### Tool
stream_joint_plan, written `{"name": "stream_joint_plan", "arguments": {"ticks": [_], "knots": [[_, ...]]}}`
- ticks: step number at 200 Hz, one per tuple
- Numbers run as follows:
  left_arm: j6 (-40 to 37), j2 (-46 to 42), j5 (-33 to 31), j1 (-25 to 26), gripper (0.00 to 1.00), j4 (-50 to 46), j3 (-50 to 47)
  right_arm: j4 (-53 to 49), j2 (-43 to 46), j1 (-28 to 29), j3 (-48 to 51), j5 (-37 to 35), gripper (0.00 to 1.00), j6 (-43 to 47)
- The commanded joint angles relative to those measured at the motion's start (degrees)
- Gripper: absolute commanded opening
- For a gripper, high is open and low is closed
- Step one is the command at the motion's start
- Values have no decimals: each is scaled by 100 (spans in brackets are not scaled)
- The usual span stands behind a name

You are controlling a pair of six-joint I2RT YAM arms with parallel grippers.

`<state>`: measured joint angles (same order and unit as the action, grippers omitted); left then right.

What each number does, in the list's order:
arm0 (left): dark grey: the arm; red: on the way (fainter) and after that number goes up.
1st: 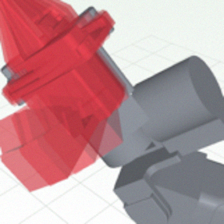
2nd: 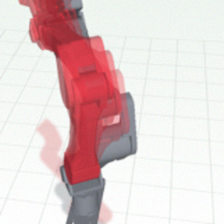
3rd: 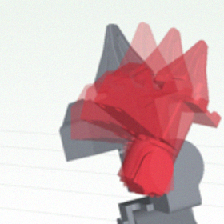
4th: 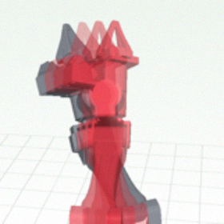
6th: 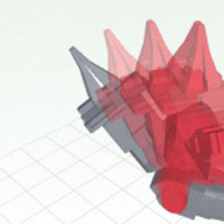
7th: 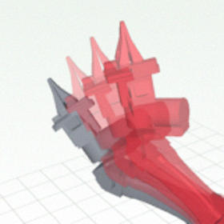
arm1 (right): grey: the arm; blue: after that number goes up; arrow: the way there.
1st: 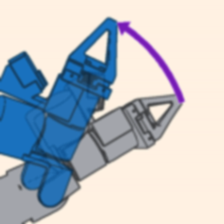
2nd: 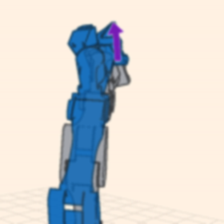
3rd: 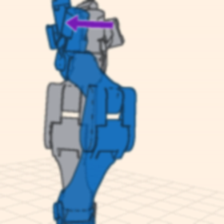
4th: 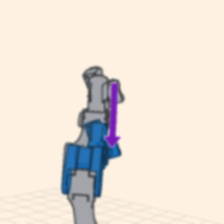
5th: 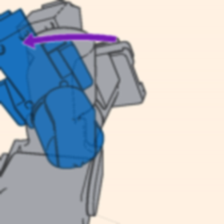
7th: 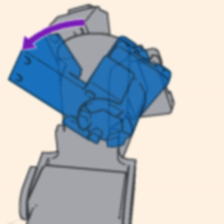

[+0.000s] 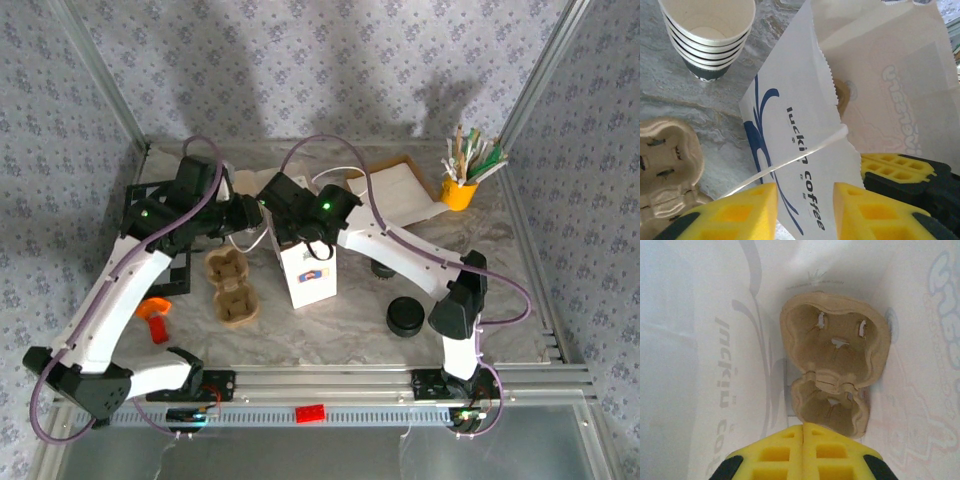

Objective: Pack the takeout coffee

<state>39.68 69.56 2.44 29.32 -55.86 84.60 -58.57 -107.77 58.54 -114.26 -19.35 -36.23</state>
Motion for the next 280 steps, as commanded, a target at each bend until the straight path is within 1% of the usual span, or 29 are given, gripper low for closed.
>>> {"name": "stream_joint_plan", "arguments": {"ticks": [1, 13, 27, 34, 46, 54, 101, 124, 148, 159, 169, 184, 230, 243, 254, 267, 280], "knots": [[-110, 98, 30, 18, 32, 71, 47, -146, 147, 29, -176, -235, 0, -174], [-145, 119, 107, 20, 31, 122, 39, -157, 124, 34, -251, -244, 0, -184], [-131, 154, 48, 21, 29, 136, 55, -99, 113, 29, -321, -244, 0, -200], [-106, 199, 43, 13, 30, 144, 80, -84, 100, 31, -378, -242, 0, -196], [-108, 269, 108, 13, 38, 173, 124, -84, 27, 34, -486, -242, 0, -188], [-101, 310, 143, 19, 40, 223, 144, -95, -13, 22, -533, -284, 0, -174], [-41, 508, 127, 7, 40, 477, 127, 83, -155, -75, -545, -348, 0, -253], [-22, 491, 288, 17, 39, 443, 276, 43, -176, -104, -554, -385, 0, -263], [-22, 273, -98, 13, 39, 159, 432, 20, -75, -89, -465, -402, 0, -315], [32, 197, -110, 17, 39, 104, 445, 70, -28, -89, -411, -402, 0, -306], [112, 185, -20, 13, 41, 122, 426, 110, 5, -95, -379, -385, 0, -306], [210, 261, 145, 12, 47, 174, 434, 143, 19, -98, -368, -385, 0, -306], [172, 531, 273, 50, 52, 468, 479, 256, 135, -104, -176, -382, 0, -319], [95, 694, 212, 46, 52, 367, 529, 317, 177, -106, -112, -350, 0, -339], [45, 802, 321, 40, 50, 381, 523, 308, 210, -106, -119, -371, 0, -368], [9, 851, 376, 48, 40, 388, 531, 311, 245, -106, -114, -408, 0, -420], [-40, 790, 366, 50, 33, 461, 492, 319, 260, -107, -114, -428, 0, -481]]}}
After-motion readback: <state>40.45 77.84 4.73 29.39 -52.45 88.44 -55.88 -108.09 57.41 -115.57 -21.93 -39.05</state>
